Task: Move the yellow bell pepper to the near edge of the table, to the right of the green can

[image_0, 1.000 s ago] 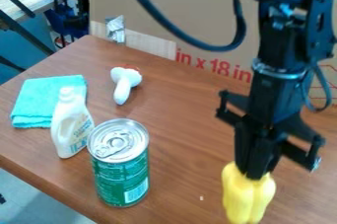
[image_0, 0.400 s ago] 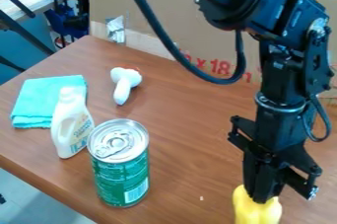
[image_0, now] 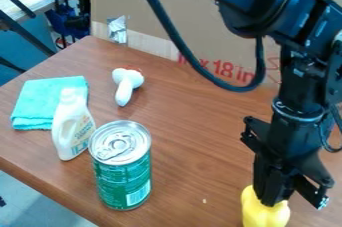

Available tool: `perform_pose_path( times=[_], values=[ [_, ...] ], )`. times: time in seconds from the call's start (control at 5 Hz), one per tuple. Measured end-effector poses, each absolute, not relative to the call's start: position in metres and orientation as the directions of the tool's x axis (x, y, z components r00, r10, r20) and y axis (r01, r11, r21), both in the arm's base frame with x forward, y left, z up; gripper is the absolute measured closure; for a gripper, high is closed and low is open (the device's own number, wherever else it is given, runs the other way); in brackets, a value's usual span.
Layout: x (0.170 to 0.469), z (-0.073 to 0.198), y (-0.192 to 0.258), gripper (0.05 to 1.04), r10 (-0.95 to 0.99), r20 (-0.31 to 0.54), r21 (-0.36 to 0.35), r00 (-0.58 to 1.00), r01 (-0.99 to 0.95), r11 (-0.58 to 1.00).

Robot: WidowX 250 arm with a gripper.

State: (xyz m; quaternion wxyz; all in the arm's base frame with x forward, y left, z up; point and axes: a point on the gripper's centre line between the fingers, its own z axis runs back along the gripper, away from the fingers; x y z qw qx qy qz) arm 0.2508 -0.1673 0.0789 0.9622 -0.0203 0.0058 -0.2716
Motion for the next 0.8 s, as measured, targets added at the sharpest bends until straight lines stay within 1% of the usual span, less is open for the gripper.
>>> perform_pose_path(
  times=[0.2,0.4,0.6,0.8],
  values=[
    [0.242,0.089,-0.159,0.693,-0.459,0.019,-0.025,0.888,0.460,0.888],
    [0.237,0.122,-0.152,0.384,-0.400,0.147,-0.012,0.905,0.406,0.914],
    [0.237,0.149,-0.142,0.108,-0.343,0.228,0.003,0.911,0.351,0.936],
    [0.222,0.162,-0.133,0.077,-0.290,0.185,0.029,0.939,0.290,0.957]
  ],
)
